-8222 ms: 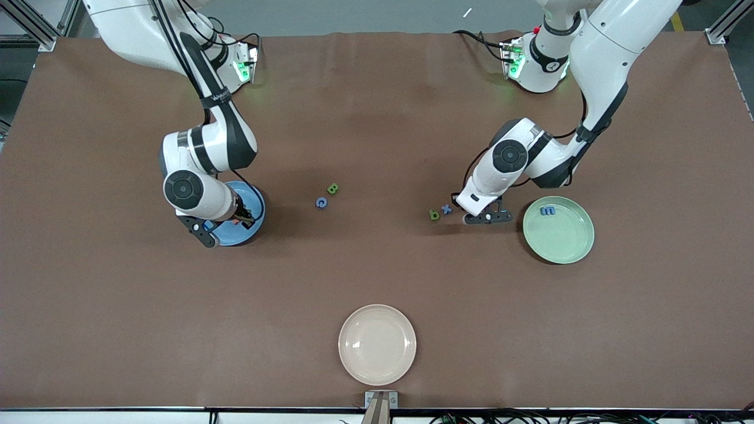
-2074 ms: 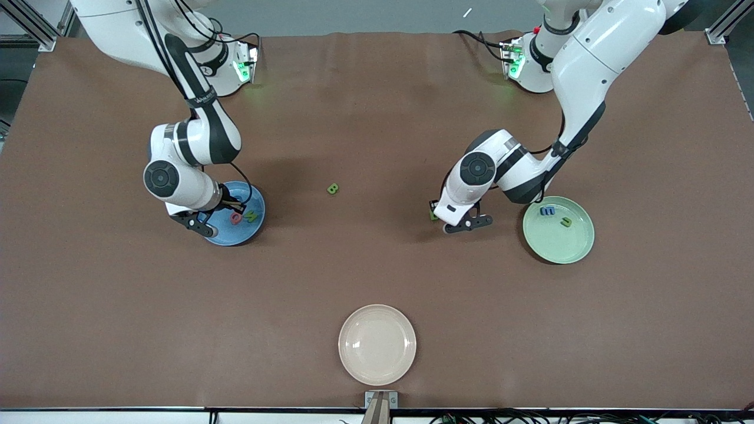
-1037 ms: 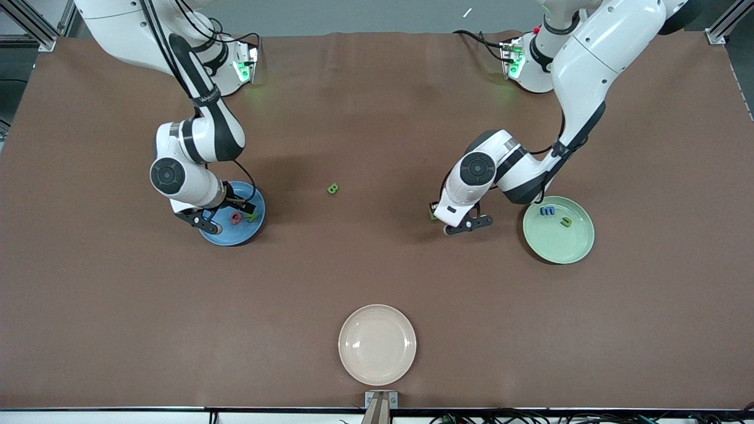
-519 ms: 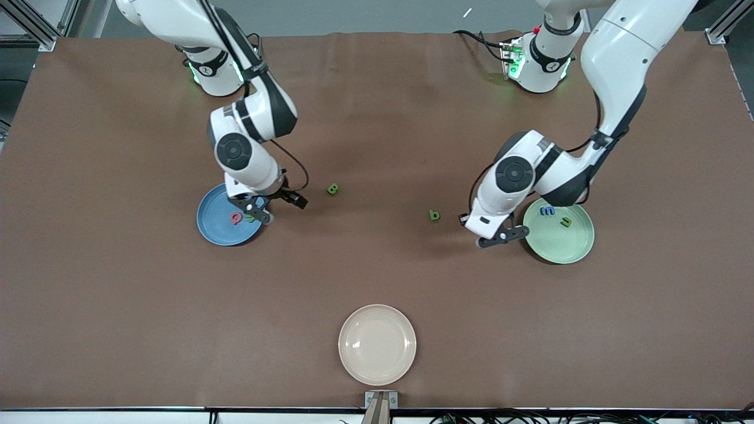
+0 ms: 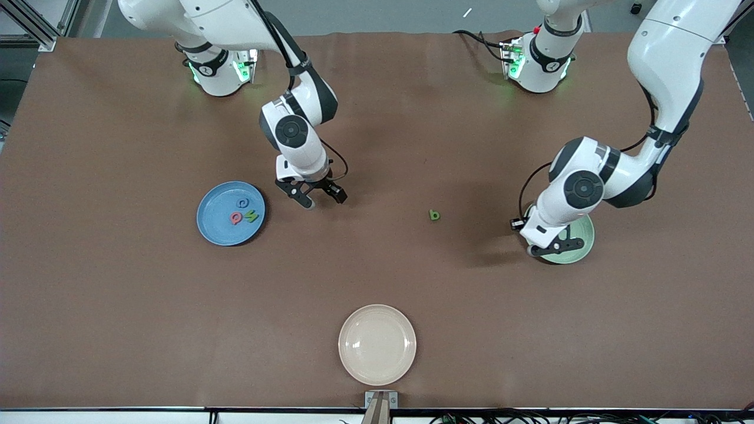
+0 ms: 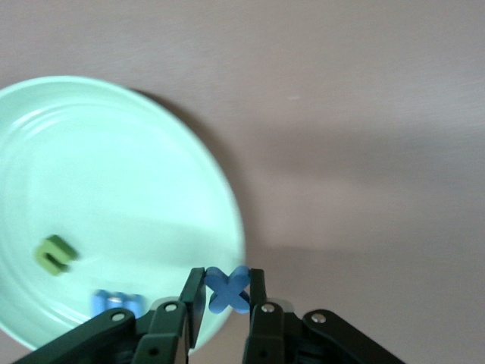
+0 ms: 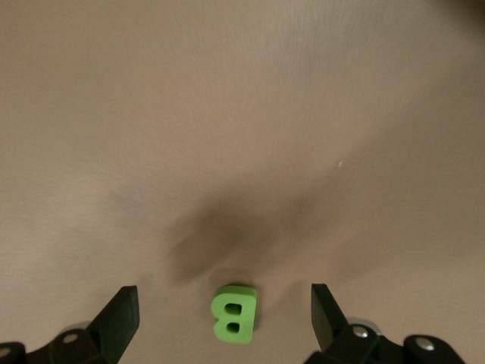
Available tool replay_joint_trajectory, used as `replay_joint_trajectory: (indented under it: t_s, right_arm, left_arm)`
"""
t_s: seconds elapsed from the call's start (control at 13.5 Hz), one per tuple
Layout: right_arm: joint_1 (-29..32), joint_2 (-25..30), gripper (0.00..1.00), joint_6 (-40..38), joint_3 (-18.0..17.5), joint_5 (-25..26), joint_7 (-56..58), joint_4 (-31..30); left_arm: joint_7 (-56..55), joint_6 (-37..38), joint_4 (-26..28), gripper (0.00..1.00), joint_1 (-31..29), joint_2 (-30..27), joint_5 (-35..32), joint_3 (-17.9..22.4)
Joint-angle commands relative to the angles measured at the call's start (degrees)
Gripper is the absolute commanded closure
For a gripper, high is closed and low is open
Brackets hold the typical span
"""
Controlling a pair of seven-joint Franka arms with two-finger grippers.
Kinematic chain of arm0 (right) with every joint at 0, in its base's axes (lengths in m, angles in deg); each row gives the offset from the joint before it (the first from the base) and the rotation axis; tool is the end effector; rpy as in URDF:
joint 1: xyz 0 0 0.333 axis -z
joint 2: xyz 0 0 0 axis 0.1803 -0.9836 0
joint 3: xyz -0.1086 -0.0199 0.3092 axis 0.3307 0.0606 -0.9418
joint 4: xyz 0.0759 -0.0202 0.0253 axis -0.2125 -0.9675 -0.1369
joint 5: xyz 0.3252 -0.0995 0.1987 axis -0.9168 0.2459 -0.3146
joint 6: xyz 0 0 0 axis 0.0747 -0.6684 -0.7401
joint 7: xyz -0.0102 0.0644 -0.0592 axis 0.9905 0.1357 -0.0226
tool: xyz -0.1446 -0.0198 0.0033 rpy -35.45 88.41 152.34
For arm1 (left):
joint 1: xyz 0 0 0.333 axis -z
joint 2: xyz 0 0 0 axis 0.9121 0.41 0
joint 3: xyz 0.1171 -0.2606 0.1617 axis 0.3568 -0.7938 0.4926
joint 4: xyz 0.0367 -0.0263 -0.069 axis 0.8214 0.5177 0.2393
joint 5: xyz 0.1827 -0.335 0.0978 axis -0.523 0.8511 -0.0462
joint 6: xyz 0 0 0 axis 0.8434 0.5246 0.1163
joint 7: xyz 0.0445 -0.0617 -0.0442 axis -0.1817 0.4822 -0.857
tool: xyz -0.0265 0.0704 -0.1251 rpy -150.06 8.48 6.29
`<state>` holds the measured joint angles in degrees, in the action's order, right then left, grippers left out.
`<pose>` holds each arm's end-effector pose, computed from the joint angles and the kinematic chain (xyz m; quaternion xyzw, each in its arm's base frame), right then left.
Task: Sort uppercase to blue plate, lowercase to green plate
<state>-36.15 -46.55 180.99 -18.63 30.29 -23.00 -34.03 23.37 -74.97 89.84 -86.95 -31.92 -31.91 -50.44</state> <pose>0.4343 0.3750 0.1502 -0.9417 0.3347 0.0219 0.0258 0.5664 -0.1178 0.1907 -0.9957 -0.0682 0.0516 0.0356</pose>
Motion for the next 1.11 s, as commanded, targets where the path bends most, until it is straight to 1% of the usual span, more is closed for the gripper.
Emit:
replay_joint_trajectory:
  t_s: [0.0, 0.15, 0.22, 0.44, 0.67, 0.81, 0.89, 0.96, 1.04]
  right_arm:
    - [-0.7, 0.0, 0.00, -0.1, 0.7, -1.0, -1.2, 0.3]
    - [-1.1, -0.3, 0.01, -0.1, 0.7, -1.0, -3.8, 0.3]
    - [-1.5, -0.5, 0.04, -0.1, 0.7, -1.0, -4.0, 0.3]
    - [-1.8, -0.5, 0.19, -0.3, 0.7, -1.0, -4.1, 0.2]
    - [-2.3, -0.5, 0.29, -0.4, 0.7, -1.0, -4.1, 0.2]
    - [-2.6, -0.5, 0.35, -0.7, 0.7, -1.0, -4.2, 0.2]
    - [-2.6, -0.5, 0.40, -0.7, 0.7, -1.0, -4.6, 0.2]
    - [-2.6, -0.5, 0.48, -0.7, 0.7, -1.0, -4.8, 0.1]
    - [-2.6, -0.5, 0.60, -0.8, 0.8, -0.9, -4.8, 0.1]
  left_arm:
    - [2.6, -0.4, 3.2, 0.89, -3.6, -1.8, -0.8, -0.8]
    - [3.3, -1.4, 4.3, 0.89, -4.9, -1.6, -0.8, -0.8]
    - [3.7, -1.6, 4.5, 0.89, -5.1, -1.4, -0.8, -0.8]
    - [4.3, -3.1, 4.7, 0.88, -5.8, -0.2, -0.9, -0.7]
    - [4.3, -4.1, 4.4, 0.88, -7.3, 0.9, -4.3, -0.7]
    - [4.3, -5.6, 4.2, 0.88, -7.4, 1.5, -4.6, -0.7]
    - [4.3, -5.9, 4.2, 0.88, -7.3, 1.7, -4.6, -0.7]
    - [4.3, -6.0, 4.1, 0.87, -7.3, 2.0, -4.6, -0.7]
    - [4.3, -6.5, 4.0, 0.87, -7.3, 2.2, -4.6, -0.7]
